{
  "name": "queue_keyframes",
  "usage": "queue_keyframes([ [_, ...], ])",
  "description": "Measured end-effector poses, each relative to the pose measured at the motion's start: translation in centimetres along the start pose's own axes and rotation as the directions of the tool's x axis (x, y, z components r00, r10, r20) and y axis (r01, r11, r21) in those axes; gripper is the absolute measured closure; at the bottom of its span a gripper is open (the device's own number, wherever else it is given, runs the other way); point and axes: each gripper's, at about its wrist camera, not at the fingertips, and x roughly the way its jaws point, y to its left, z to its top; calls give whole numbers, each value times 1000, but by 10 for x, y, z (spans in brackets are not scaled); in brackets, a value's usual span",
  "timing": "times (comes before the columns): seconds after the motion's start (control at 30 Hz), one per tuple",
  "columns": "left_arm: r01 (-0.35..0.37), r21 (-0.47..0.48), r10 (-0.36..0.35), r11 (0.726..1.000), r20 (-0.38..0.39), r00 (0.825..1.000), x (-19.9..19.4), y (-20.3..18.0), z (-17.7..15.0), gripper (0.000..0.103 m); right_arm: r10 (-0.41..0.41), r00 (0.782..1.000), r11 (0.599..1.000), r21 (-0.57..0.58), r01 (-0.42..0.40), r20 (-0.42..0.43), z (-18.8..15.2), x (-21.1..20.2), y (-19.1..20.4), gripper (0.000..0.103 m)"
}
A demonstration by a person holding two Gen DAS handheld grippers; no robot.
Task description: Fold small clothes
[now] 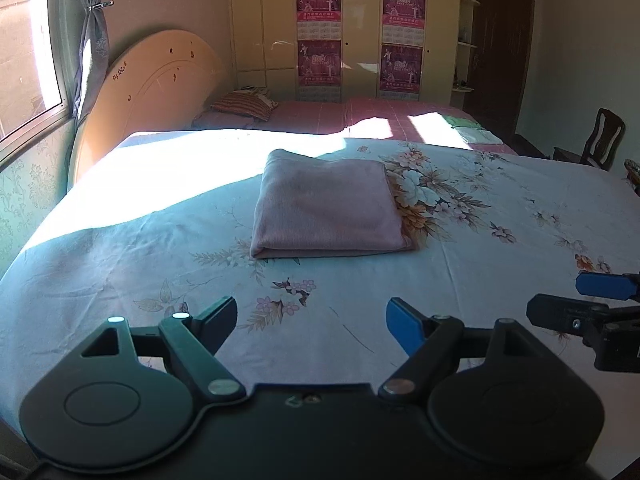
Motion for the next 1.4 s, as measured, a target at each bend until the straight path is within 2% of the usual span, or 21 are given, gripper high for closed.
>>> queue_keyframes([
  [0.07, -29, 20, 28, 999, 50, 998, -19, -4, -9, 22, 1, 1000, 1000, -10, -1, 18, -7, -21, 5, 16],
  [0.1, -68, 20, 66, 997, 82, 994, -29, -8, -15, 22, 3, 1000, 1000, -15, -3, 28, -10, -30, 8, 16],
  [0.13, -88, 22, 86, 996, 84, 993, -35, -10, -18, 22, 7, 999, 1000, -19, -7, 39, -13, -40, 10, 16],
  [0.23, -41, 6, 41, 999, 34, 999, -46, -12, -23, 22, 4, 998, 999, -33, -2, 63, -20, -62, 18, 16],
  [0.33, -75, 9, 74, 997, 46, 996, -59, -17, -29, 22, -39, 993, 997, -66, 47, 108, -24, -82, 29, 16],
  [0.43, -67, -22, 69, 997, 51, 996, -71, -16, -32, 22, -67, 986, 995, -67, 78, 153, -26, -96, 34, 15],
  [0.57, -63, -53, 67, 997, 68, 995, -84, -14, -34, 22, -113, 977, 990, -62, 126, 182, -30, -102, 36, 8],
  [0.87, -66, -64, 73, 996, 104, 992, -98, -14, -32, 22, -122, 975, 992, -20, 128, 188, -34, -111, 30, 8],
  [1.4, -64, -78, 72, 995, 97, 993, -94, -13, -30, 22, -109, 977, 993, -30, 117, 186, -32, -110, 30, 8],
])
